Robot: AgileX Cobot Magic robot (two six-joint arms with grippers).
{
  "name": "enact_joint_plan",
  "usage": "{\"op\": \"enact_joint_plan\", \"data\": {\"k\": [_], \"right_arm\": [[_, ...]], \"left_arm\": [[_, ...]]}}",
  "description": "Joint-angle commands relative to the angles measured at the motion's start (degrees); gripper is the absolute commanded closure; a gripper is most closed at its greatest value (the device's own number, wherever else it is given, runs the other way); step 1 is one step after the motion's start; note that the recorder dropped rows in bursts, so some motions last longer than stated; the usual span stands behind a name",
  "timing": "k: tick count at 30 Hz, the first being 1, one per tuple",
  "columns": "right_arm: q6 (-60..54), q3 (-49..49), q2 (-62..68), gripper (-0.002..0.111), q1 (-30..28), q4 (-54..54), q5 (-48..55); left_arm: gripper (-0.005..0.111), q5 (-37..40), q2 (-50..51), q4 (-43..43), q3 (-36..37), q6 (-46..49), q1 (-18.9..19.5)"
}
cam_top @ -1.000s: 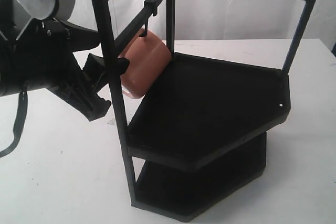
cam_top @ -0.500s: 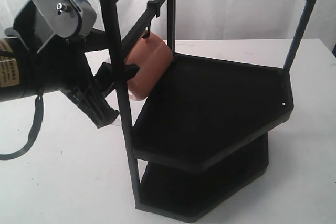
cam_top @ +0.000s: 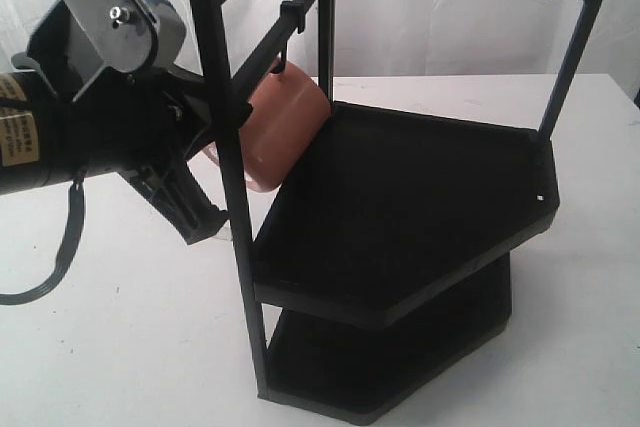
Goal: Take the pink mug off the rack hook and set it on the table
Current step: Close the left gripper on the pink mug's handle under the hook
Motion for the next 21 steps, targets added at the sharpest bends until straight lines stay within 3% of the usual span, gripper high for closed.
{"op": "enact_joint_plan", "data": {"k": [1, 7, 14, 21], "right_arm": [[-0.01, -0.14, -0.32, 0.108, 0.09, -0.02, -0.51], [-0.01, -0.14, -0.32, 0.108, 0.09, -0.02, -0.51], [-0.01, -0.14, -0.32, 0.108, 0.09, -0.02, -0.51], [-0.01, -0.14, -0.32, 0.108, 0.09, -0.02, -0.51]], "left_arm": [[0.087, -0.41, -0.18, 0.10, 0.30, -0.02, -0.34], [0.087, -0.10, -0.18, 0.10, 0.30, -0.02, -0.34], [0.058, -0.10, -0.18, 0.10, 0.30, -0.14, -0.34], [0.058, -0.10, 0.54, 0.10, 0.30, -0.14, -0.34]]}}
